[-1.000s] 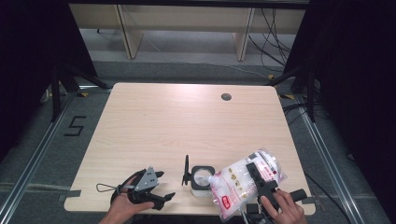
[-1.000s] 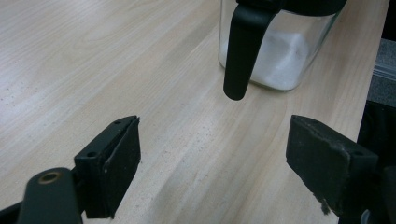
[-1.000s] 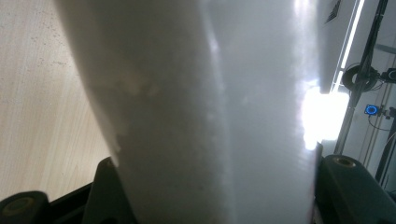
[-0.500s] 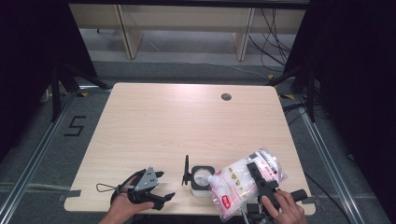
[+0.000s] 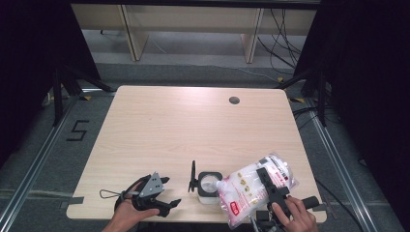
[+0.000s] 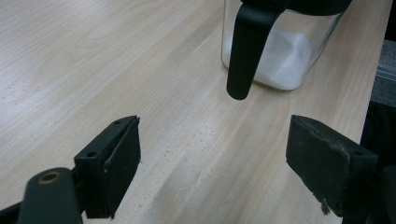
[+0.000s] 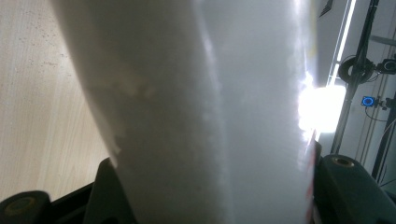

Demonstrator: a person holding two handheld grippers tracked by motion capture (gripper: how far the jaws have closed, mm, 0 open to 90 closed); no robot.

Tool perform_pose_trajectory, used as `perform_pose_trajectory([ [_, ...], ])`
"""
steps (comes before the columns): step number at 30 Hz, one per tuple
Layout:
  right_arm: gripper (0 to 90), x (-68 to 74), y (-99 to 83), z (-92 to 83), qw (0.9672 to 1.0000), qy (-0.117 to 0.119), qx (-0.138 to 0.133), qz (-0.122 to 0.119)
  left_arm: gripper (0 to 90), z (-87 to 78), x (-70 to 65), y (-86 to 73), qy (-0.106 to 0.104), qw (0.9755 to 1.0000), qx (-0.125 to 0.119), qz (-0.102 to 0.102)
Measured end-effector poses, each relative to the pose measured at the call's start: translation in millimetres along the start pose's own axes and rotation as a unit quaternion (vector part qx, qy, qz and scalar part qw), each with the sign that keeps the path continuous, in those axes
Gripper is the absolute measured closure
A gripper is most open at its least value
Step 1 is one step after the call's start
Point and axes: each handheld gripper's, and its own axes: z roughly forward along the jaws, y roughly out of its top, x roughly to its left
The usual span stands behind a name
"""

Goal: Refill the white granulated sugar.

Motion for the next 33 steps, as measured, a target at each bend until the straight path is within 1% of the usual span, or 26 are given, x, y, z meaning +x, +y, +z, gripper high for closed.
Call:
perform_pose_trajectory([
  [1, 46.0, -1.0, 0.1, -0.1, 1.0000, -0.004, -0.004, -0.006, 17.4, -0.1, -0.5, -0.1, 0.003, 1.0000, -0.001, 0.000],
  [2, 46.0, -0.6, 0.2, -0.4, 1.0000, -0.004, -0.003, -0.002, 17.4, 0.2, -1.0, 0.0, 0.004, 1.0000, -0.005, -0.003],
  [3, 46.0, -0.6, 0.1, -0.3, 1.0000, -0.006, -0.004, -0.002, 17.4, -0.1, -0.2, 0.3, 0.002, 1.0000, -0.003, 0.000],
  [4, 46.0, -0.7, -0.1, -0.1, 1.0000, -0.005, -0.005, -0.002, 17.4, -0.3, 0.0, 0.5, 0.005, 1.0000, 0.000, 0.001],
  [5, 46.0, 0.0, -0.3, 0.0, 1.0000, -0.002, -0.001, 0.000, 17.5, 0.2, -0.1, 0.1, 0.004, 1.0000, -0.002, -0.001],
  [6, 46.0, -0.2, -0.3, -0.3, 1.0000, -0.002, 0.002, -0.002, 17.5, 1.3, -1.2, -0.7, -0.002, 0.9999, -0.008, -0.009],
  [7, 46.0, 0.5, -0.5, 0.1, 1.0000, -0.002, 0.000, 0.002, 17.5, 1.4, -1.6, -0.6, -0.002, 0.9999, -0.008, -0.011],
  [8, 46.1, 0.4, -0.4, -0.4, 1.0000, -0.001, 0.002, 0.000, 17.4, 0.2, 0.0, -0.3, 0.001, 1.0000, 0.000, -0.001],
  [11, 46.1, 0.3, -0.6, 0.0, 1.0000, -0.001, 0.002, 0.000, 17.4, 0.3, -0.1, -0.1, 0.003, 1.0000, -0.002, -0.002],
  [12, 46.1, -0.6, -0.5, 0.3, 1.0000, -0.006, -0.003, -0.005, 17.4, 0.9, -1.1, -0.4, 0.000, 0.9999, -0.006, -0.008],
  [13, 46.1, -0.2, -0.4, -0.4, 1.0000, -0.003, 0.002, -0.002, 17.4, 0.3, 0.0, -0.4, 0.000, 1.0000, -0.002, -0.001],
  [14, 46.1, 0.2, -0.4, -0.7, 1.0000, -0.002, 0.002, 0.000, 17.4, 0.0, 0.1, -0.1, 0.002, 1.0000, 0.000, 0.000],
  [15, 46.1, 0.2, -0.3, -0.7, 1.0000, -0.002, 0.003, 0.000, 17.4, 0.0, -0.3, 0.2, 0.004, 1.0000, -0.001, -0.002],
  [17, 46.1, 0.3, -0.4, -0.1, 1.0000, -0.002, 0.000, -0.002, 17.4, -0.2, -0.3, 0.2, 0.005, 1.0000, 0.000, 0.000],
  [19, 46.1, 0.5, -0.2, -0.4, 1.0000, -0.001, 0.001, -0.004, 17.4, 0.1, -1.1, 0.0, 0.003, 1.0000, -0.005, -0.002],
  [21, 46.2, 0.3, -0.2, -0.3, 1.0000, -0.001, 0.000, -0.004, 17.4, 0.0, 0.0, 0.3, 0.004, 1.0000, -0.002, 0.000],
  [22, 46.2, 0.1, -0.1, -0.1, 1.0000, -0.002, 0.000, -0.006, 17.4, 0.3, -0.3, 0.0, 0.003, 1.0000, -0.002, -0.003],
  [23, 46.2, -0.8, 0.2, 0.3, 0.9999, -0.005, -0.004, -0.011, 17.5, 0.2, -0.2, -0.1, 0.001, 1.0000, -0.001, -0.002],
  [25, 46.2, -1.3, 0.4, -0.2, 0.9999, -0.007, -0.005, -0.014, 17.4, 0.0, -0.2, -0.1, 0.002, 1.0000, -0.001, 0.000],
  [26, 46.2, -0.2, 0.3, -0.4, 1.0000, -0.001, -0.002, -0.007, 17.4, -0.3, -0.2, 0.4, 0.005, 1.0000, 0.000, 0.001],
  [27, 46.2, 0.1, 0.6, -0.8, 1.0000, -0.001, 0.002, -0.003, 17.5, -0.2, -0.2, 0.5, 0.005, 1.0000, -0.001, 0.000],
  [28, 46.2, 0.2, 0.5, -0.6, 1.0000, -0.001, 0.001, -0.002, 17.4, 0.6, -0.2, 0.0, 0.003, 1.0000, -0.005, -0.001],
  [29, 46.2, -0.3, 0.5, -0.5, 1.0000, -0.001, 0.001, -0.006, 17.4, 0.0, -0.5, 0.1, 0.004, 1.0000, -0.002, 0.000],
  [31, 46.2, 0.5, 0.6, -0.8, 1.0000, -0.001, 0.000, -0.001, 17.4, 0.2, -1.1, 0.1, 0.003, 1.0000, -0.005, -0.002],
  [32, 46.2, 0.3, 0.6, -0.8, 1.0000, -0.001, 0.000, -0.002, 17.4, 0.0, -0.5, 0.2, 0.001, 1.0000, -0.004, -0.001],
  [33, 46.2, 0.4, 0.6, -0.8, 1.0000, 0.000, 0.001, -0.001, 17.4, -0.3, 0.0, 0.5, 0.006, 1.0000, 0.000, 0.001],
])
